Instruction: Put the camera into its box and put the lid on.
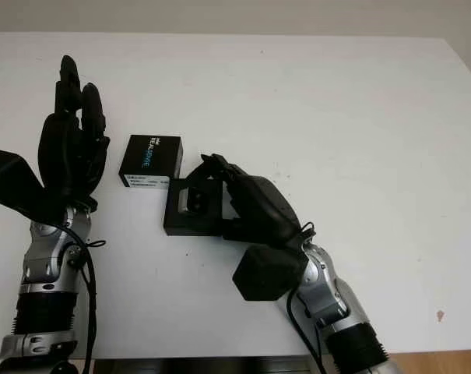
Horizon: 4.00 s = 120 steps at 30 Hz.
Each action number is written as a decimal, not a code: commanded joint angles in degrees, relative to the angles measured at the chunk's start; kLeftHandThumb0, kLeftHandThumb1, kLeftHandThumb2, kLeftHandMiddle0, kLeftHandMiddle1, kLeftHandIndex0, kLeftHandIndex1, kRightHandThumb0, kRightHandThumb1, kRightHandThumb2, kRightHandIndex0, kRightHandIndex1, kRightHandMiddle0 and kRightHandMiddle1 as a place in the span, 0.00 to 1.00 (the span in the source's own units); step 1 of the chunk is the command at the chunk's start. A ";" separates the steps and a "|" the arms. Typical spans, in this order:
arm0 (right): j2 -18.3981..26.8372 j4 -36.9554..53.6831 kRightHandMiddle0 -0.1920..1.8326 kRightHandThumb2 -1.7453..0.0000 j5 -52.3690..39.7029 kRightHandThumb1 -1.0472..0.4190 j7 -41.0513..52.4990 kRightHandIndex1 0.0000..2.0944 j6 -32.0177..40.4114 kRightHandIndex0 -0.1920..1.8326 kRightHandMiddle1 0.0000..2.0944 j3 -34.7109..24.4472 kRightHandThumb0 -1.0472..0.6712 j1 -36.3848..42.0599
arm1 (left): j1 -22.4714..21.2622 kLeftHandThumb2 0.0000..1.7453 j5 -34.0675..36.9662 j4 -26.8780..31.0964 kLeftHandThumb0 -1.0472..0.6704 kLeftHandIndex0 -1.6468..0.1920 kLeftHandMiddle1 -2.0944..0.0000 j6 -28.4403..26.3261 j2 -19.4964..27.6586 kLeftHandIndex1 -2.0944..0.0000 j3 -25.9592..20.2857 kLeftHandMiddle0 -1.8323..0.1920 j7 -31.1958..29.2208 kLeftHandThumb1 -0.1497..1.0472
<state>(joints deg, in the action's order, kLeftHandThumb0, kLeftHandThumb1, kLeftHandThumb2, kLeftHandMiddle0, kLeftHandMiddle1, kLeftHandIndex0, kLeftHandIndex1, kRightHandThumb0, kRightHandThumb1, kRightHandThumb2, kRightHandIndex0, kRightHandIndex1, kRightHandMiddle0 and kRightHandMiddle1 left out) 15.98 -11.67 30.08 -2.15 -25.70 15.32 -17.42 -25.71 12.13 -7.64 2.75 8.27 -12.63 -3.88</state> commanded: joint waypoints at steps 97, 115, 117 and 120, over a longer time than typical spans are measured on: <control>4.12 4.34 0.20 0.97 -40.68 0.04 39.54 0.38 48.21 0.08 0.88 -12.00 0.36 -18.90 | 0.68 0.29 0.23 -0.51 0.21 1.00 1.00 1.60 -0.61 1.00 0.40 1.00 -1.73 1.00; 5.00 4.09 0.25 0.97 -38.69 0.07 43.53 0.40 50.78 0.10 0.88 -8.12 0.35 -22.28 | 0.49 0.29 0.22 -0.92 0.20 1.00 1.00 1.99 -0.84 1.00 0.34 1.00 -1.40 1.00; 4.99 4.21 0.26 0.97 -38.11 0.07 43.47 0.40 50.52 0.11 0.89 -7.79 0.35 -22.36 | 0.41 0.29 0.40 -1.08 0.21 1.00 1.00 2.06 -0.79 1.00 0.33 1.00 -1.63 1.00; 5.11 4.25 0.26 0.97 -37.28 0.08 43.60 0.41 49.84 0.10 0.90 -7.33 0.36 -22.45 | 0.33 0.29 0.33 -1.15 0.21 1.00 1.00 2.13 -0.68 1.00 0.38 1.00 -1.76 1.00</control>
<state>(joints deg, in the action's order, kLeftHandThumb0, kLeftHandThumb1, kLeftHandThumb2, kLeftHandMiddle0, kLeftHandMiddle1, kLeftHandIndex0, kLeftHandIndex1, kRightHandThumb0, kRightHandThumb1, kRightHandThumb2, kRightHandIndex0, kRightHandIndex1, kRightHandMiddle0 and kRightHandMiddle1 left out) 20.34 -8.25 -7.45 41.18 24.78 7.83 -38.86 -25.59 12.42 -8.57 4.22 7.66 -12.34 -5.45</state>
